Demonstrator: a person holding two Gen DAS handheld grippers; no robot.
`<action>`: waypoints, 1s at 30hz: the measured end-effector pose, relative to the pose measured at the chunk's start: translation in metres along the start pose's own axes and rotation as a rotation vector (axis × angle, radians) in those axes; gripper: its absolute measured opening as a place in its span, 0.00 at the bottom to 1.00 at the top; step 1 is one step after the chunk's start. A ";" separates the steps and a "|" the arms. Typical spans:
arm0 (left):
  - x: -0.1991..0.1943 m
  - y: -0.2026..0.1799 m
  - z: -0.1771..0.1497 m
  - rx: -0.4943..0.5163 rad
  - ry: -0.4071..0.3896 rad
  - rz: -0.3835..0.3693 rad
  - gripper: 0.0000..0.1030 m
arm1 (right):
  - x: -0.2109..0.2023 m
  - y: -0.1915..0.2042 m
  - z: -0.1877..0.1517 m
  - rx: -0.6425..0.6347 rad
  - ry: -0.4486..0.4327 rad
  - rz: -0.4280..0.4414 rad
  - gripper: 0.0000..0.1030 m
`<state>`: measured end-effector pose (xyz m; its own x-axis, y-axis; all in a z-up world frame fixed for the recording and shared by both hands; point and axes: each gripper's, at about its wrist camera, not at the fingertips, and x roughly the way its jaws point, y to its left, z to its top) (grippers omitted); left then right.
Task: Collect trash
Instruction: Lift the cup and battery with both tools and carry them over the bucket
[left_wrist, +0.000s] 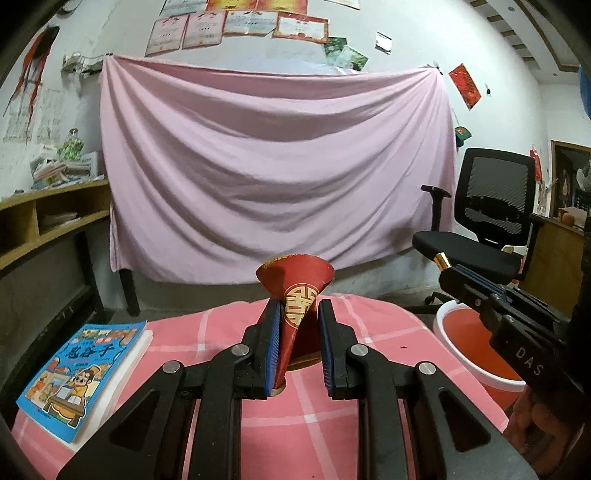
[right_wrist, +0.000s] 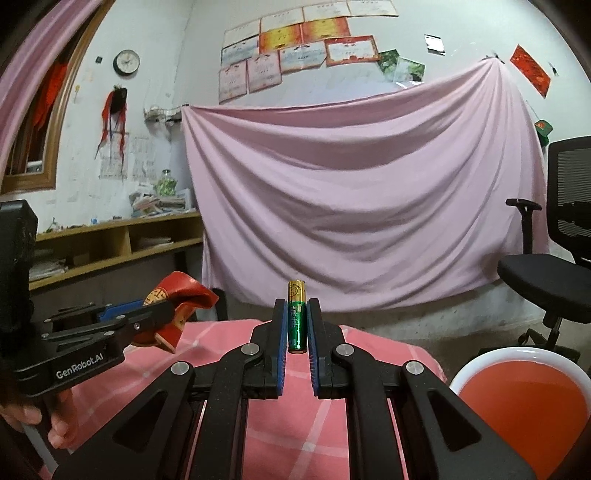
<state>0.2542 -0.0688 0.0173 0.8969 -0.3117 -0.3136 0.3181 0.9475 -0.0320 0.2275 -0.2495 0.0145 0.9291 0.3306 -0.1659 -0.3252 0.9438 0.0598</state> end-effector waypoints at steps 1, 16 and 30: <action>0.000 -0.002 0.001 -0.001 -0.001 -0.002 0.16 | 0.000 0.000 0.000 -0.001 0.003 -0.001 0.08; 0.012 -0.061 0.019 0.059 -0.068 -0.131 0.16 | -0.031 -0.029 0.007 0.000 -0.076 -0.109 0.08; 0.057 -0.163 0.027 0.088 0.028 -0.375 0.16 | -0.073 -0.118 0.000 0.134 -0.049 -0.349 0.08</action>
<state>0.2621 -0.2429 0.0302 0.7052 -0.6321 -0.3212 0.6484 0.7582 -0.0685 0.1983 -0.3850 0.0194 0.9883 -0.0144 -0.1519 0.0355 0.9899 0.1371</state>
